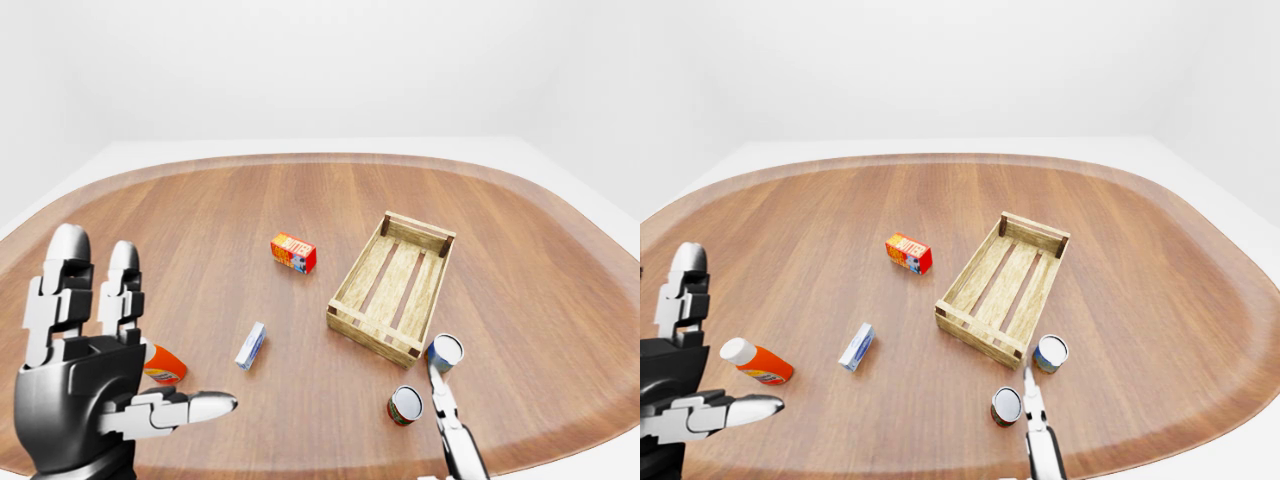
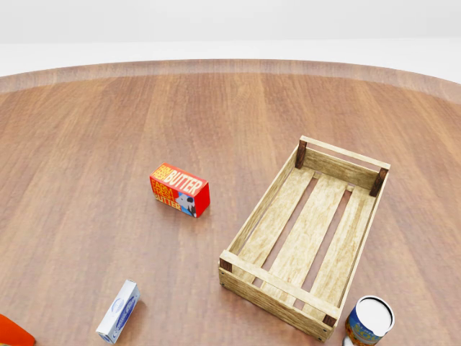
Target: Pick up the tomato sauce, and put it in the wooden tray.
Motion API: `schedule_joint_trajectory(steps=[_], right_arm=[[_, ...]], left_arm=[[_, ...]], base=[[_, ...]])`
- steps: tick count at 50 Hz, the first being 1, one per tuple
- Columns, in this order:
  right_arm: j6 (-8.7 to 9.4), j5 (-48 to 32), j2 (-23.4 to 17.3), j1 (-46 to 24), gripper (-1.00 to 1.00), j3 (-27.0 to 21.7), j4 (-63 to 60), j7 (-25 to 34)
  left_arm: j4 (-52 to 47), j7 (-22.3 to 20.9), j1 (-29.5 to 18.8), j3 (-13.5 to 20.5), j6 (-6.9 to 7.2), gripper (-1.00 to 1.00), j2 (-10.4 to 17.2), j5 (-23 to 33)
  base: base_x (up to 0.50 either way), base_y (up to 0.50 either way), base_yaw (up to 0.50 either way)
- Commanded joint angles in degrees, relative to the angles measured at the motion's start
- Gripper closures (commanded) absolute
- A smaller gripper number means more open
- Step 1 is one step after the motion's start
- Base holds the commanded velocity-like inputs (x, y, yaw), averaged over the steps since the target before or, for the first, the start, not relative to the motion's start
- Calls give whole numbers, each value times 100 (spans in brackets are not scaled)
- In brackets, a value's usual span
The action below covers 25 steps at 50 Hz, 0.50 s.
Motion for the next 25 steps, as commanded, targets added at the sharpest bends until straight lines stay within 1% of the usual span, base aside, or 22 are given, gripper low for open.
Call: schedule_joint_trajectory(steps=[1,25], right_arm=[[0,18,47,-22,-100,-39,119,44],[0,7,207,-155,-100,-173,373,185]], left_arm=[[10,2,16,-20,0,-100,2,6],[-8,-44,27,33,0,-100,-11,-29]], base=[[0,0,0],[0,0,0]])
